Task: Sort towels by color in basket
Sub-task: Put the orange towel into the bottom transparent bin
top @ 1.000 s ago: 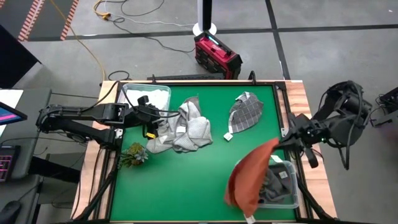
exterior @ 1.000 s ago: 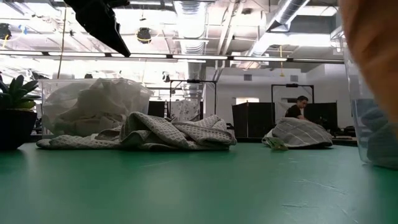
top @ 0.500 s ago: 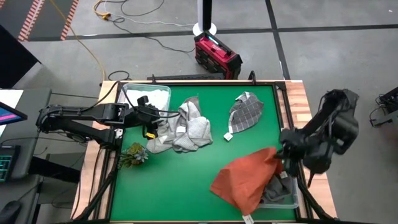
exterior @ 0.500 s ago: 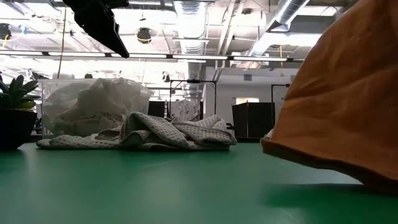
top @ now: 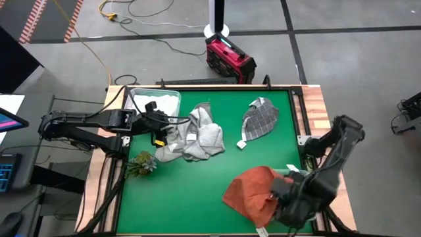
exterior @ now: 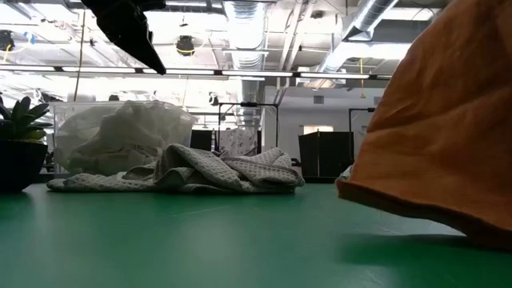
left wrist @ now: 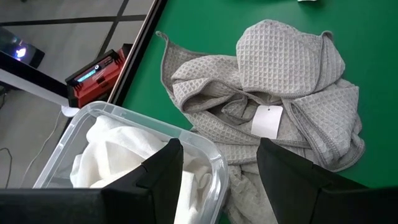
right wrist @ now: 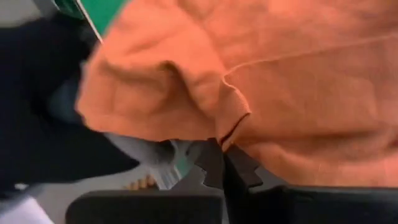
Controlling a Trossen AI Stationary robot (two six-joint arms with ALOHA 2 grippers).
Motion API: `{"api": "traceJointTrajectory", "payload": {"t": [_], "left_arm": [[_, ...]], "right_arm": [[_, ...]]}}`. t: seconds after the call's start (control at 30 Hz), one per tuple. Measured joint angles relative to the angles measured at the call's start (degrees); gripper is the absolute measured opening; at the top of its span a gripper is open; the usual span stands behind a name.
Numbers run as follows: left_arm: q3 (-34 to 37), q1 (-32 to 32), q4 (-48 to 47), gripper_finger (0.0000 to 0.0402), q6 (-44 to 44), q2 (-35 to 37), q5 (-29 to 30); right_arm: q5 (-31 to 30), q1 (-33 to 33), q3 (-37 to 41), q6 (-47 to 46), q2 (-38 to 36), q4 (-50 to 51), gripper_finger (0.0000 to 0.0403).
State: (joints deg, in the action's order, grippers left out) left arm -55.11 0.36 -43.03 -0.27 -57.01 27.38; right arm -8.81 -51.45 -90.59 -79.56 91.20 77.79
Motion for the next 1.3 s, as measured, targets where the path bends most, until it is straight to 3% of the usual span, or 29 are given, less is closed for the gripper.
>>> {"api": "traceJointTrajectory", "payload": {"t": [0.2, 0.4, 0.57, 0.77, 0.83, 0.97, 1.07, 1.2, 1.3], "left_arm": [[0.0, 0.0, 0.0, 0.0196, 0.4, 0.0, 0.0], [0.0, 0.0, 0.0, 0.0196, 1.1, 0.0, 0.0], [0.0, 0.0, 0.0, 0.0196, 2.6, 0.0, 0.0], [0.0, 0.0, 0.0, 0.0196, 2.6, 0.0, 0.0], [0.0, 0.0, 0.0, 0.0196, 2.5, 0.0, 0.0], [0.0, 0.0, 0.0, 0.0196, 1.8, 0.0, 0.0], [0.0, 0.0, -0.1, 0.0196, 1.7, 0.0, 0.0], [0.0, 0.0, 0.0, 0.0196, 1.4, 0.0, 0.0], [0.0, 0.0, 0.0, 0.0196, 1.1, 0.0, 0.0]], "right_arm": [[7.1, 3.0, 0.0, 5.5, 7.0, -2.2, 0.0017], [8.4, 6.0, 0.0, 7.6, 7.8, -8.2, 0.0033], [10.5, 6.7, 0.0, 7.4, 7.0, -8.4, 0.0103], [23.7, 8.3, -3.8, 5.3, 6.9, -2.7, 0.0207], [25.6, 8.9, -6.7, 4.7, 6.9, 0.7, 0.0231], [24.2, 9.1, -13.7, 4.6, 6.9, 6.5, 0.0247], [17.5, 9.7, -18.1, 8.3, 6.9, 6.2, 0.0244], [5.3, 12.2, -19.6, 21.9, 7.2, 0.7, 0.0237], [2.9, 15.1, -19.7, 31.7, 9.9, -3.2, 0.0232]]}}
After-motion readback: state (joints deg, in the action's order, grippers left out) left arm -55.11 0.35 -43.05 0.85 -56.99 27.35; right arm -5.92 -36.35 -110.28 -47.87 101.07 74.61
